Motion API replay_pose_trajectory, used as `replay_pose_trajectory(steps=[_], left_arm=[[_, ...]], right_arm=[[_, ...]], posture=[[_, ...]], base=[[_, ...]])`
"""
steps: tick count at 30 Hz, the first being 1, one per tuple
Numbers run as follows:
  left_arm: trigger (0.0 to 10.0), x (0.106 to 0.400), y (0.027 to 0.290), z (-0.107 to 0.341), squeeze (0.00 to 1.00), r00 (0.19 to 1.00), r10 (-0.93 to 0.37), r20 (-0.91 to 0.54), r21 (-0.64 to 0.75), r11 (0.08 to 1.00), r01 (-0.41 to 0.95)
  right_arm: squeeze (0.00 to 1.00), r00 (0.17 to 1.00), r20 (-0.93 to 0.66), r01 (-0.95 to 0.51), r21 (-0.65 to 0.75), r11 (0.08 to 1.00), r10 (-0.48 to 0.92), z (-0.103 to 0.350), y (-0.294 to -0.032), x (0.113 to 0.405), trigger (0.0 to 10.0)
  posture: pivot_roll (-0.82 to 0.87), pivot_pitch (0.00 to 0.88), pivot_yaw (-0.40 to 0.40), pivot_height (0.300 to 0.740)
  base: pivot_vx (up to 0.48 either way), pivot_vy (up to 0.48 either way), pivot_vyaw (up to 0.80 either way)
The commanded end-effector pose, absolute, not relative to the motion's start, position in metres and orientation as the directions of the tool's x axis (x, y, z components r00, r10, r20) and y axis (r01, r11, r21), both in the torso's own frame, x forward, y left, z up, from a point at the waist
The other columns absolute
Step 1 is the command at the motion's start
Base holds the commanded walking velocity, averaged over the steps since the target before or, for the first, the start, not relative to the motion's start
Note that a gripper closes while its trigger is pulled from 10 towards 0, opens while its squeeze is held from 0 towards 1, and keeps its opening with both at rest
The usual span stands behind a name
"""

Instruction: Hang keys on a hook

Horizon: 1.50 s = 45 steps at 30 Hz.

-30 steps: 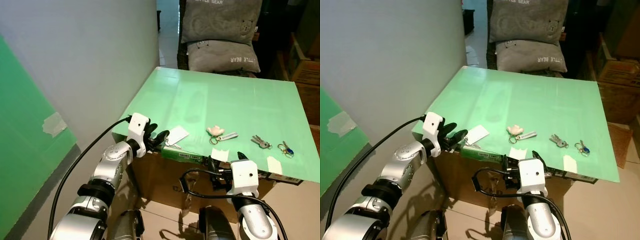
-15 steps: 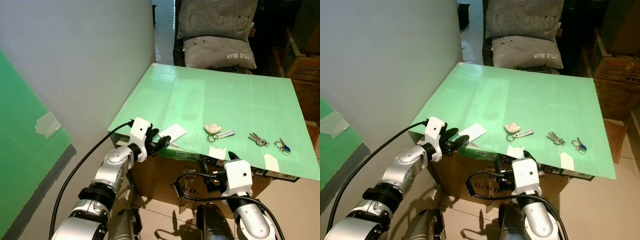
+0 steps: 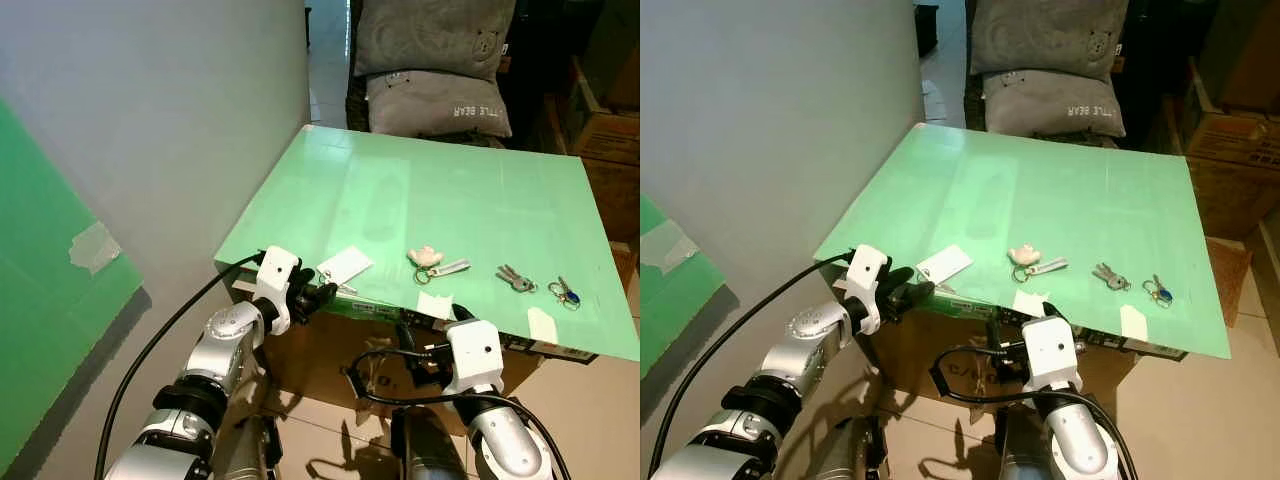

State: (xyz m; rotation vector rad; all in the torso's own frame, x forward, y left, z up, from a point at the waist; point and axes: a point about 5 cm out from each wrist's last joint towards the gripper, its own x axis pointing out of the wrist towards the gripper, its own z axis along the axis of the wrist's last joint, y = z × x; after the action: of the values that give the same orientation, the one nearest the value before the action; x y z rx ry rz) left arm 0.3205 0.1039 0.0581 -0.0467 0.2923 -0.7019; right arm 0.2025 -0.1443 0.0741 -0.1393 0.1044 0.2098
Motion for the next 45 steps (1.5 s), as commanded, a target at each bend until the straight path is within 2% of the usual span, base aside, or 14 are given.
replay_pose_trajectory(steps=[1,16,17,18,20,21,22,24,26,27,28,29,45], left_arm=[[10.0,0.319,0.107,0.056,0.00,0.725,-0.637,-0.263,-0.127,0.768,0.628],[10.0,0.321,0.099,0.057,0.00,0.724,-0.644,-0.247,-0.147,0.763,0.629],[10.0,0.321,0.098,0.057,0.00,0.723,-0.646,-0.246,-0.147,0.762,0.631],[9.3,0.321,0.098,0.057,0.00,0.722,-0.647,-0.245,-0.144,0.761,0.633],[9.3,0.321,0.096,0.058,0.00,0.721,-0.648,-0.244,-0.142,0.759,0.635],[8.9,0.321,0.096,0.058,0.00,0.720,-0.650,-0.242,-0.146,0.758,0.636],[6.4,0.321,0.095,0.058,0.00,0.719,-0.652,-0.239,-0.149,0.757,0.637],[4.3,0.321,0.093,0.058,0.00,0.719,-0.653,-0.239,-0.149,0.756,0.637],[4.3,0.321,0.093,0.057,0.00,0.719,-0.653,-0.240,-0.149,0.756,0.637],[0.6,0.321,0.093,0.057,0.00,0.720,-0.651,-0.240,-0.147,0.757,0.636],[0.6,0.321,0.093,0.057,0.00,0.720,-0.651,-0.240,-0.147,0.757,0.636],[0.0,0.321,0.093,0.057,0.00,0.720,-0.651,-0.241,-0.146,0.758,0.636],[0.0,0.325,0.093,0.057,0.00,0.755,-0.612,-0.237,-0.173,0.791,0.587]], right_arm=[[0.00,0.969,-0.128,-0.227,-0.123,0.966,0.211,0.073,-0.143,0.205,10.0],[0.00,0.967,-0.130,-0.237,-0.133,0.963,0.220,0.073,-0.145,0.207,10.0],[0.00,0.967,-0.132,-0.237,-0.134,0.962,0.220,0.072,-0.146,0.207,10.0],[0.00,0.967,-0.133,-0.237,-0.134,0.962,0.219,0.071,-0.146,0.207,10.0],[0.00,0.967,-0.134,-0.236,-0.135,0.962,0.219,0.071,-0.146,0.207,10.0],[0.00,0.967,-0.135,-0.236,-0.134,0.962,0.218,0.071,-0.146,0.207,10.0],[0.00,0.967,-0.136,-0.235,-0.132,0.963,0.218,0.070,-0.146,0.207,10.0],[0.00,0.967,-0.135,-0.235,-0.130,0.963,0.218,0.071,-0.146,0.208,10.0],[0.00,0.967,-0.135,-0.235,-0.130,0.963,0.218,0.071,-0.146,0.209,10.0],[0.00,0.967,-0.134,-0.236,-0.130,0.963,0.218,0.071,-0.145,0.209,10.0],[0.00,0.967,-0.134,-0.236,-0.130,0.963,0.218,0.071,-0.145,0.209,10.0],[0.00,0.967,-0.133,-0.236,-0.130,0.963,0.219,0.071,-0.145,0.209,10.0],[0.00,0.967,-0.135,-0.232,-0.126,0.965,0.215,0.072,-0.144,0.208,10.0]], posture=[[-0.20,0.032,0.075,0.626],[-0.21,0.019,0.071,0.626],[-0.21,0.014,0.072,0.626],[-0.21,0.014,0.072,0.626],[-0.21,0.014,0.072,0.626],[-0.21,0.010,0.074,0.626],[-0.21,0.010,0.074,0.626],[-0.21,0.010,0.074,0.626],[-0.21,0.010,0.074,0.626],[-0.21,0.008,0.074,0.626],[-0.21,0.008,0.074,0.626],[-0.21,0.008,0.074,0.626],[-0.22,0.015,0.074,0.626]], base=[[0.000,0.000,0.00],[0.000,0.000,0.00],[0.000,0.000,0.00],[0.000,0.000,0.00],[0.000,0.000,0.00],[0.000,0.000,0.00],[0.000,0.000,0.00],[0.000,0.000,0.00],[0.000,0.000,0.00],[0.000,0.000,0.00],[0.000,0.000,0.00],[0.000,0.000,0.00],[0.000,0.000,0.00]])
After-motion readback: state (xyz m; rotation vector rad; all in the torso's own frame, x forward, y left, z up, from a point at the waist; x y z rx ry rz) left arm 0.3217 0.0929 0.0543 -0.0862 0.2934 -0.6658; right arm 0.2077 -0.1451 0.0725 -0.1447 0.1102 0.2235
